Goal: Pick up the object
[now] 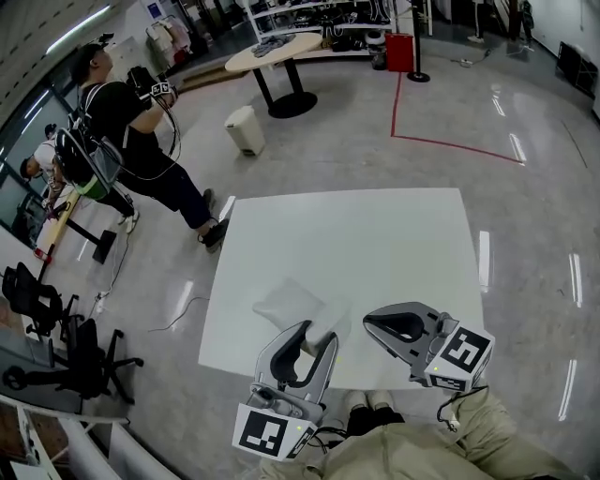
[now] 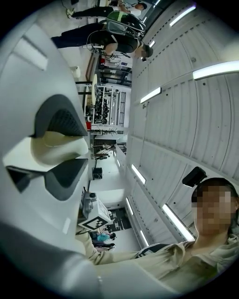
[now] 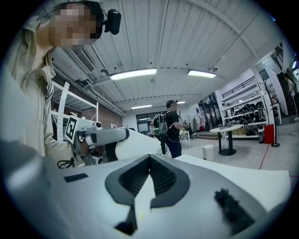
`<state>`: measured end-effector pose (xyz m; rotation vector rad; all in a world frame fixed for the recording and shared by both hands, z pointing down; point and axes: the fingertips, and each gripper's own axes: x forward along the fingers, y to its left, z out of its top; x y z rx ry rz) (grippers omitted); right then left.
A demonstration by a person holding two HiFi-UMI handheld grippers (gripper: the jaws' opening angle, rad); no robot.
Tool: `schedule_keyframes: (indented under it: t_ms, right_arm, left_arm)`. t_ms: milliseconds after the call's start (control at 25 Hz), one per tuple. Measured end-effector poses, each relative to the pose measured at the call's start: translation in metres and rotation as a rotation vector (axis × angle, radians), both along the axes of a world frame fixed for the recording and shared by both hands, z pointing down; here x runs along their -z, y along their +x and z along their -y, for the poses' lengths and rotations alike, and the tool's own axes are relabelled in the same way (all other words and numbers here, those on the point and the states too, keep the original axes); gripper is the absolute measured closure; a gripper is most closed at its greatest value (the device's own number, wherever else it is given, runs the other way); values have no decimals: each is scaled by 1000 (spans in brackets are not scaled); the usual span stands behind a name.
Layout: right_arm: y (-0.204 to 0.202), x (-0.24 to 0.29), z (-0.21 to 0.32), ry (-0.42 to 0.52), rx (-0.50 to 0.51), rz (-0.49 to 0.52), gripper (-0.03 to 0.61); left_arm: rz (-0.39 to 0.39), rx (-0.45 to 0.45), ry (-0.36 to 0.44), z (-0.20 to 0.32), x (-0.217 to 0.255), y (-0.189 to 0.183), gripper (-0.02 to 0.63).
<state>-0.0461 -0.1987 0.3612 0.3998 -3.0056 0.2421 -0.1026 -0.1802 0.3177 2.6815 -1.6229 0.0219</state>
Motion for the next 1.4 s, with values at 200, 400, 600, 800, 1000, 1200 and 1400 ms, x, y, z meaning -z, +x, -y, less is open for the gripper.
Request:
schedule_keyframes:
  t_ms: [200,400,600,800,1000,1200,1400]
  right_arm:
    - [12,11,-19,39,6,17,577]
    - [19,23,-43,80,3,18,577]
    - [26,37,-76,115,-18,22,577]
    - [25,39,-121,126,-26,18,577]
    - [27,36,-168,130,-37,22,577]
    - [36,36,-224,135,-50,29,577]
    - [44,44,-266,143,-46,29,577]
  left_arm:
    - [0,7,-7,-30,10,14,457]
    - [12,2,64,-55,23,18,457]
    - [4,-9,108,-90,33,21,457]
    - [1,-30,106,-135,35,22,457]
    - [-7,-45,90,-181,30,27,456]
    - [-6,-62,90,-237,27,36,456]
    - [-17,-59,87,-277,31,43,456]
